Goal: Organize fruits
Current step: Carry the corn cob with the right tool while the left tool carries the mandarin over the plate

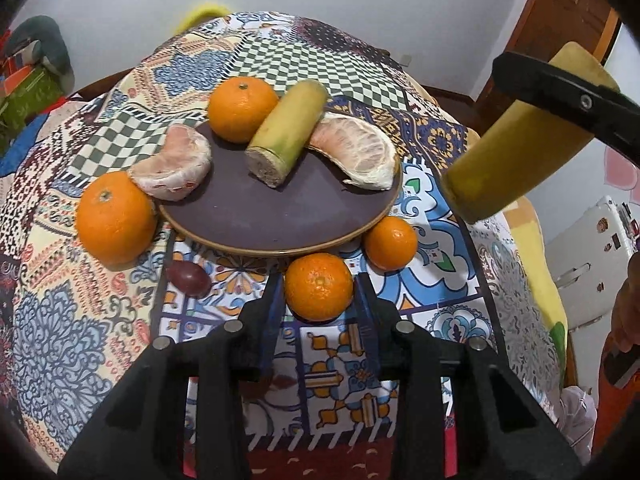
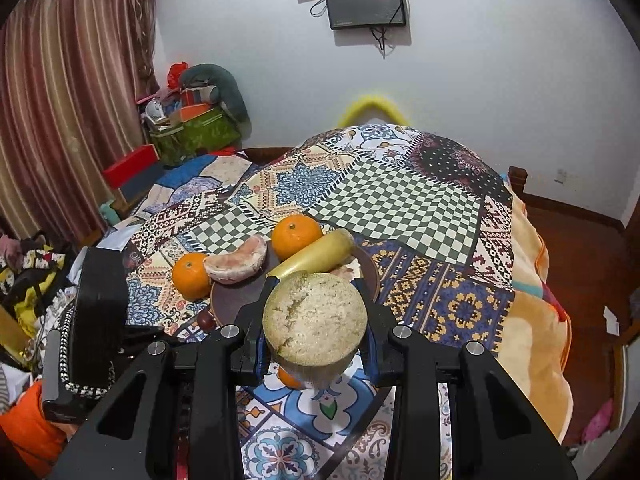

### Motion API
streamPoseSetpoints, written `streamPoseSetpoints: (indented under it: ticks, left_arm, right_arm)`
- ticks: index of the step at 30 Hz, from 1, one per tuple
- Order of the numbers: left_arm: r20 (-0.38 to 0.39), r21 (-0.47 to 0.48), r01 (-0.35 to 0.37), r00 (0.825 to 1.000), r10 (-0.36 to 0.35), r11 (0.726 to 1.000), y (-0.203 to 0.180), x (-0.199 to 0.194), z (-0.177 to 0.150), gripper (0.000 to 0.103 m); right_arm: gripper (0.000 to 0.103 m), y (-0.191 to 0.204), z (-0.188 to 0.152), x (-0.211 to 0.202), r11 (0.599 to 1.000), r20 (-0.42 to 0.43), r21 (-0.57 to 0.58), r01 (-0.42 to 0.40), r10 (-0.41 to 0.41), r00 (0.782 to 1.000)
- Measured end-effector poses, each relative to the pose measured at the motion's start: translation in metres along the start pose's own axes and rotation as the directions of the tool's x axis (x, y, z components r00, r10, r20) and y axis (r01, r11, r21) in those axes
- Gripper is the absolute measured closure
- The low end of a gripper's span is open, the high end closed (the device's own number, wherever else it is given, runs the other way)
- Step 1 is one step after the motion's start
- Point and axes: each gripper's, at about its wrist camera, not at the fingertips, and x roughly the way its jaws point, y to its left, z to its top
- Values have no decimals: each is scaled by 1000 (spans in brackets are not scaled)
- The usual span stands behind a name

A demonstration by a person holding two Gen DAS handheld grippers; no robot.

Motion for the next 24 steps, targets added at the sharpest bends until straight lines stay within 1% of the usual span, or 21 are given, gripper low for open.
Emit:
streamPoseSetpoints:
  ticks: [3, 8, 13, 17, 21, 24]
  left_arm:
    - [18, -17, 12, 1000, -11, 1000, 6, -11, -2, 68]
    - [78, -26, -8, 997, 9, 1000, 14, -36, 1, 68]
    - [142, -46, -35, 989, 42, 998, 25, -54, 13, 68]
    - [155, -68, -55, 986, 65, 996, 37, -52, 24, 68]
    - [145, -80, -74, 986, 86, 994, 45, -40, 33, 68]
    - [133, -90, -76, 987, 88, 993, 51, -29, 37, 68]
  right_arm:
    - [71, 3, 3, 2, 1000, 3, -5, -8, 8, 1000]
    - [71, 10, 6, 6, 1000, 7, -17, -19, 19, 1000]
    - [71, 15, 11, 14, 999, 6, -28, -31, 31, 1000]
    - [71, 17, 15, 27, 999, -7, -32, -40, 40, 999]
    - [71, 13, 15, 43, 998, -22, 1, -55, 55, 998]
    - [71, 14, 15, 53, 999, -38, 9, -49, 50, 998]
